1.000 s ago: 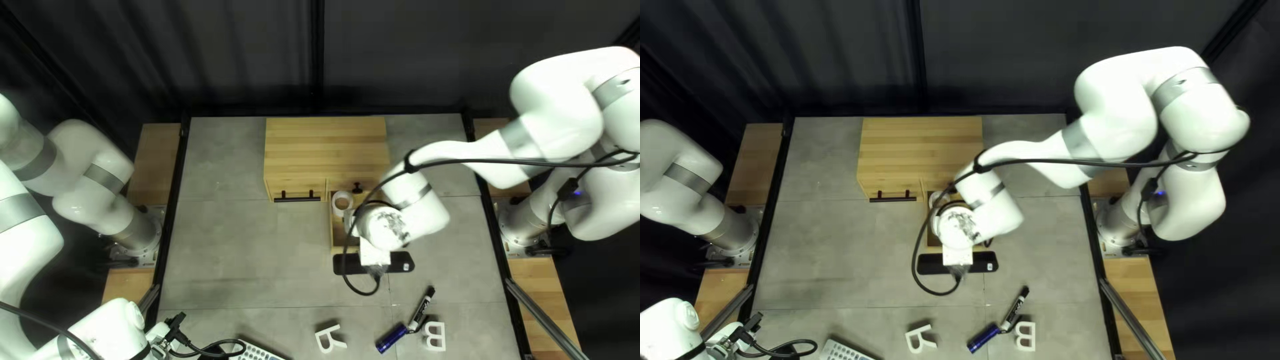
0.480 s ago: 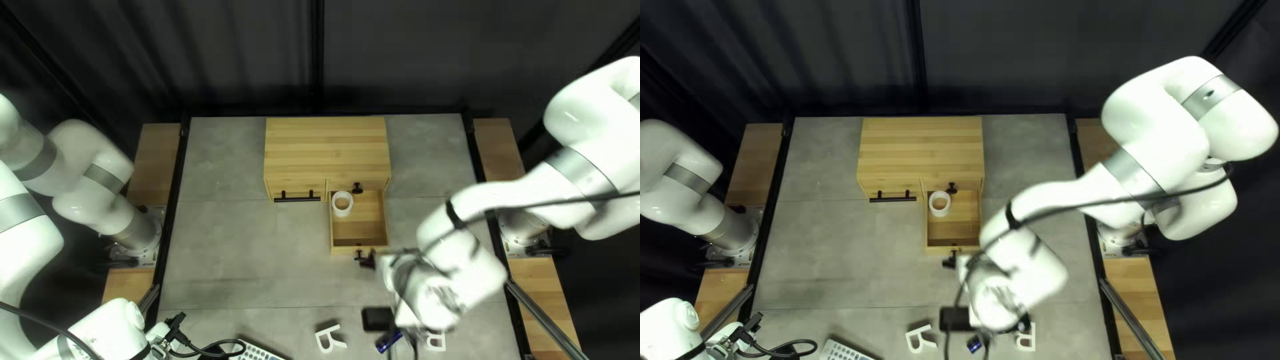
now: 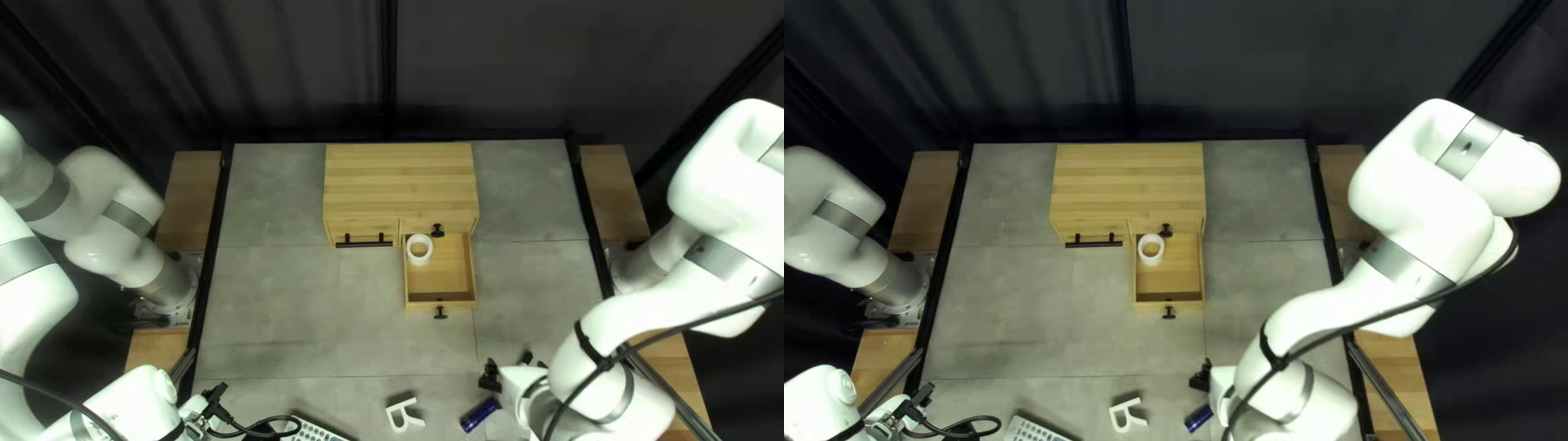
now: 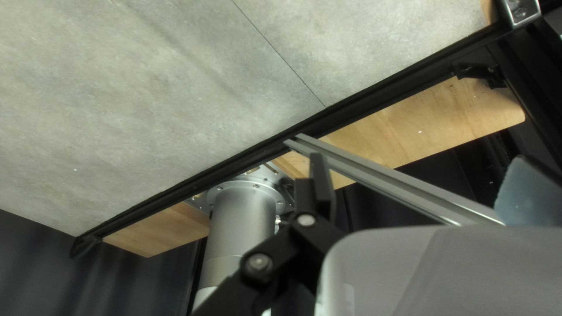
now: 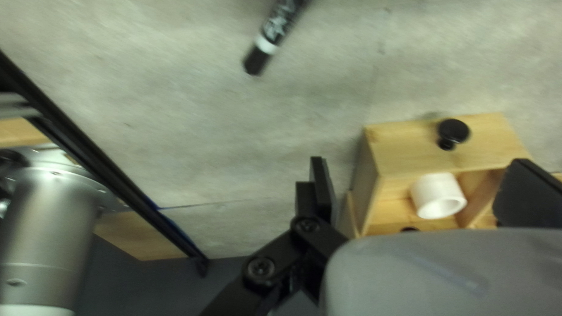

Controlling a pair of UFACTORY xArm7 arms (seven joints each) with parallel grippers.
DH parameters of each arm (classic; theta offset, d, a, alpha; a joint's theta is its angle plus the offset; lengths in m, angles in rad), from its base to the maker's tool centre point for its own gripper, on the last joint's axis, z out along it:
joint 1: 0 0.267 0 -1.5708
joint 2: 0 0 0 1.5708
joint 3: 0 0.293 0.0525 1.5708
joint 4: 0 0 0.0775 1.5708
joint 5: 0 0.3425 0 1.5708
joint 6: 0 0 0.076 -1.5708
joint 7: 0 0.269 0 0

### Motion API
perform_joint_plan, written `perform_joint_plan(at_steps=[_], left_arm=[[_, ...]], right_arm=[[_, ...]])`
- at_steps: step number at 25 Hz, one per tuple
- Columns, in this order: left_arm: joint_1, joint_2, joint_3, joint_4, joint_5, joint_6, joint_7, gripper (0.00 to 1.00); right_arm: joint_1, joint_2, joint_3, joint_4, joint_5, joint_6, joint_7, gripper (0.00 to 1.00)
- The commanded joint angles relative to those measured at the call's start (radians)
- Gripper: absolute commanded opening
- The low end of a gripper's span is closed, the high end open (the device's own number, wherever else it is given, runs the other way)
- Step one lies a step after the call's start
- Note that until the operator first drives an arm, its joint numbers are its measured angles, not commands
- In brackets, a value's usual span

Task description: Open drawers and place objects into drawer and close

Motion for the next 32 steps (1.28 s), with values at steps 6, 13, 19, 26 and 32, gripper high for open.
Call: perform_joint_plan(at_steps=[6, 13, 19, 26, 32], left_arm=[[0.0, 0.0, 0.0, 0.0, 0.0, 0.0, 0.0, 1.0], [0.0, 0.0, 0.0, 0.0, 0.0, 0.0, 0.0, 1.0], [0.0, 0.0, 0.0, 0.0, 0.0, 0.0, 0.0, 1.0], [0.0, 0.0, 0.0, 0.0, 0.0, 0.0, 0.0, 1.0], [0.0, 0.0, 0.0, 0.0, 0.0, 0.0, 0.0, 1.0]], right_arm=[[0.023, 0.023, 0.012, 0.009, -0.027, 0.018, 0.013, 1.0], [0.061, 0.097, 0.028, 0.046, -0.019, 0.007, 0.073, 1.0], [0.081, 0.144, 0.037, 0.047, -0.005, -0.038, 0.13, 1.0], [0.096, 0.192, 0.036, 0.032, -0.011, -0.123, 0.186, 1.0], [0.103, 0.221, 0.035, 0.034, -0.026, -0.164, 0.196, 1.0]])
